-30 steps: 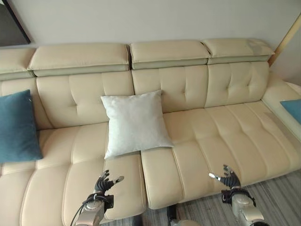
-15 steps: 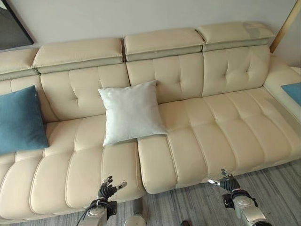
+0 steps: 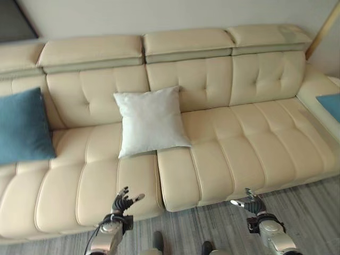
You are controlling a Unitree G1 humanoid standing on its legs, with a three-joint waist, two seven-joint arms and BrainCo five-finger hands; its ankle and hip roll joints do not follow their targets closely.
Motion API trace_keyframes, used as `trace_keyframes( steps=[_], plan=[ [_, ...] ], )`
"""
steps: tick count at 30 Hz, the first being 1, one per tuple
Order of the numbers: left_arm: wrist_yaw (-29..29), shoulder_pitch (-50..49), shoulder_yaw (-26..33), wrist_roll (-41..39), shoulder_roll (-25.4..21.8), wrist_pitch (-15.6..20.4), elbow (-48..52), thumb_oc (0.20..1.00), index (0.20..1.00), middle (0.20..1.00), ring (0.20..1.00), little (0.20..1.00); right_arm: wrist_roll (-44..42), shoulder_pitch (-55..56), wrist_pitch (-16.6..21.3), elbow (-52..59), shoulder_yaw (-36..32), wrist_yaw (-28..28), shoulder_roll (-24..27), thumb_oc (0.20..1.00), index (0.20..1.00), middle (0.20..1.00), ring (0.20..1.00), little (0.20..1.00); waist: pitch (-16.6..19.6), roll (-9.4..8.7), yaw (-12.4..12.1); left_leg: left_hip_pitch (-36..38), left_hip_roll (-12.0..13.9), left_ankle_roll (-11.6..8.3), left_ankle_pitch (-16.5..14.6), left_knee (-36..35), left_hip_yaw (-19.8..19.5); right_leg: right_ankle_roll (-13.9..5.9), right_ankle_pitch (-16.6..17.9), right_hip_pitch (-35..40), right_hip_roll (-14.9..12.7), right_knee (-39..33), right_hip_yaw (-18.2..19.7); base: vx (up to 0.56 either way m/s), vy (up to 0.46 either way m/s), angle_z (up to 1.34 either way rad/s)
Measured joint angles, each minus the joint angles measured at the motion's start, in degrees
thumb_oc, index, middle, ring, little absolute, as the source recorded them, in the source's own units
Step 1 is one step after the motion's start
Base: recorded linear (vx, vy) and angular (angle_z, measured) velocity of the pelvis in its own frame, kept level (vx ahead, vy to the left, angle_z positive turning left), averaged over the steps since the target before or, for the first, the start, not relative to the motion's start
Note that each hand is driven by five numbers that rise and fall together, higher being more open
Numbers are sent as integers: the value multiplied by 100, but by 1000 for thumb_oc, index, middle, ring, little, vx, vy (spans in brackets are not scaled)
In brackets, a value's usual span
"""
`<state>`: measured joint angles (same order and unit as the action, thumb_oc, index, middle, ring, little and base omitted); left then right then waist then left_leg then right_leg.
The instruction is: Pick up all the scattered cushions and arrange them neatly on the sofa.
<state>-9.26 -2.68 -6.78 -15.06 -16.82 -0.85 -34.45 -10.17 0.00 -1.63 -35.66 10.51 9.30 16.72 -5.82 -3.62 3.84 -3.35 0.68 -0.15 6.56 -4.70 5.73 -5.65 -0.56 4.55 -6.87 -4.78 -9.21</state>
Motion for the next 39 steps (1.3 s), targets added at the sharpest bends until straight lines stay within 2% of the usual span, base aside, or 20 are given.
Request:
trace_keyframes(
  steps=[7,10,12,13,14,15,18,21,22,23,28,29,30,31,32,33,34,36,38,39],
  plan=[
    [54,-167,-20,44,-96,-105,6,1000,1000,1000,1000,1000,1,-16,-5,-3,2,-6,-152,1000,1000,1000,1000,1000,55,91,-4,53,-49,33,-13,-27,124,-42,125,-5,-62,-17,172,-12,99,-8],
    [139,-93,-199,52,-107,-125,40,1000,1000,1000,1000,1000,1,438,-7,-5,-49,3,-137,1000,1000,1000,1000,1000,59,101,234,40,38,27,-13,-2,448,-2,265,-330,10,192,481,-163,154,-90],
    [147,323,-180,73,-121,-144,61,1000,1000,1000,1000,1000,7,490,-29,20,-53,18,-214,1000,1000,1000,1000,1000,-308,-21,711,2,-41,132,-89,9,1110,-285,829,-1013,-40,465,888,-324,103,-196],
    [147,305,-83,135,-129,-127,142,1000,1000,1000,1000,1000,10,305,-27,20,-49,23,-234,1000,1000,1000,1000,1000,-434,102,613,-112,58,248,-132,95,1304,-530,1043,-1211,-74,272,800,-147,-22,-229],
    [175,266,85,210,-149,-130,239,1000,1000,1000,1000,1000,14,47,-80,-86,-11,28,-316,1000,1000,1000,1000,1000,-486,11,465,-161,250,316,-147,280,2100,-211,722,-1466,-205,460,-443,10,-54,-313],
    [178,216,156,270,-173,-154,231,1000,1000,1000,1000,1000,17,-26,-138,-67,8,0,-362,1000,1000,1000,1000,1000,-559,125,282,-70,359,345,-266,343,2621,116,392,-1679,-506,1190,-1780,-26,-103,-282],
    [275,235,131,271,26,-148,236,1000,1000,1000,1000,1000,35,267,-175,231,-249,12,-86,1000,1000,1000,1000,1000,-524,508,385,-39,456,278,-490,400,2752,-192,28,-1101,-860,1621,-1884,-26,-105,-97],
    [312,153,231,274,-122,-146,275,1000,1000,1000,1000,1000,73,214,-230,274,-275,10,83,1000,1000,1000,1000,1000,-449,477,87,-292,463,-18,-292,315,2956,-316,-267,-507,-865,1103,-2457,2,-308,-94],
    [359,-23,188,274,-91,-249,256,1000,1000,1000,1000,1000,157,214,-232,317,-272,10,178,1000,1000,1000,1000,1000,-417,560,51,-317,559,-224,-155,151,2942,-157,208,-363,-597,415,-2554,83,-323,-47],
    [379,-61,167,275,-19,-270,252,1000,1000,1000,1000,1000,193,295,-232,272,-280,-5,240,1000,1000,1000,1000,1000,-427,621,119,-287,637,-276,-132,147,2876,-123,257,-391,-479,399,-2472,121,-398,-32],
    [512,-132,-199,271,137,-281,274,1000,1000,1000,1000,1000,230,580,-217,163,-286,-22,454,1000,1000,1000,1000,1000,-154,819,444,-170,1220,-374,155,544,2766,209,-69,-492,47,660,-1899,164,-251,-65],
    [477,-242,-194,269,28,-229,291,1000,1000,1000,1000,1000,230,443,-249,64,-196,-58,279,1000,1000,1000,1000,1000,-147,600,348,-393,1554,-642,-21,1697,2328,478,-524,-868,12,1542,-1410,312,-238,-130],
    [467,-364,-226,262,-96,-244,278,1000,1000,1000,1000,1000,231,432,-232,217,-163,-75,139,1000,1000,1000,1000,1000,-30,344,292,-853,1738,-892,320,2871,1340,646,-829,-971,-5,1907,-1076,259,-105,-143],
    [451,-402,-220,246,52,-226,485,1000,1000,1000,1000,1000,235,332,-238,246,-154,-68,247,1000,1000,1000,1000,1000,13,324,300,-1441,1469,-913,38,3476,239,781,-590,-921,135,1679,-799,457,-21,-134],
    [428,-297,-287,245,315,-102,654,1000,1000,1000,1000,1000,242,159,-218,320,-192,-62,405,1000,1000,1000,1000,1000,-17,305,64,-1644,539,-627,-403,2608,-761,739,-475,-1023,147,1389,-455,399,34,-144],
    [440,-186,-437,246,371,-99,428,1000,1000,1000,1000,1000,278,14,-219,221,55,-53,418,1000,1000,1000,1000,1000,-96,345,-121,-1488,181,-508,-422,973,-832,538,-245,-631,417,747,-188,521,49,-145],
    [414,-147,-418,246,356,-81,226,1000,1000,1000,1000,1000,285,22,-217,164,125,-63,395,1000,1000,1000,1000,1000,-172,452,-235,-1499,63,-573,-375,-93,-1101,622,-249,-251,684,229,-177,334,42,-139],
    [338,-123,-421,246,313,-120,-242,1000,1000,1000,1000,1000,286,-51,-220,-256,208,15,362,1000,1000,1000,1000,1000,-419,562,-491,-2239,-343,-511,-301,-71,-968,829,-451,527,882,12,52,694,333,-163],
    [298,-183,-605,248,171,-131,-66,1000,1000,1000,1000,1000,296,83,-195,-161,57,-34,336,1000,1000,1000,1000,1000,-480,478,-433,-1788,-472,457,-326,980,-486,535,-1193,778,610,691,621,799,492,-147],
    [344,-189,-507,248,242,-148,-143,1000,1000,1000,1000,1000,318,36,-118,-218,-219,-25,181,1000,1000,1000,1000,1000,-509,598,-426,-1664,-300,548,-76,1135,-234,410,-1478,339,628,1996,564,197,109,-118]
  ],
)
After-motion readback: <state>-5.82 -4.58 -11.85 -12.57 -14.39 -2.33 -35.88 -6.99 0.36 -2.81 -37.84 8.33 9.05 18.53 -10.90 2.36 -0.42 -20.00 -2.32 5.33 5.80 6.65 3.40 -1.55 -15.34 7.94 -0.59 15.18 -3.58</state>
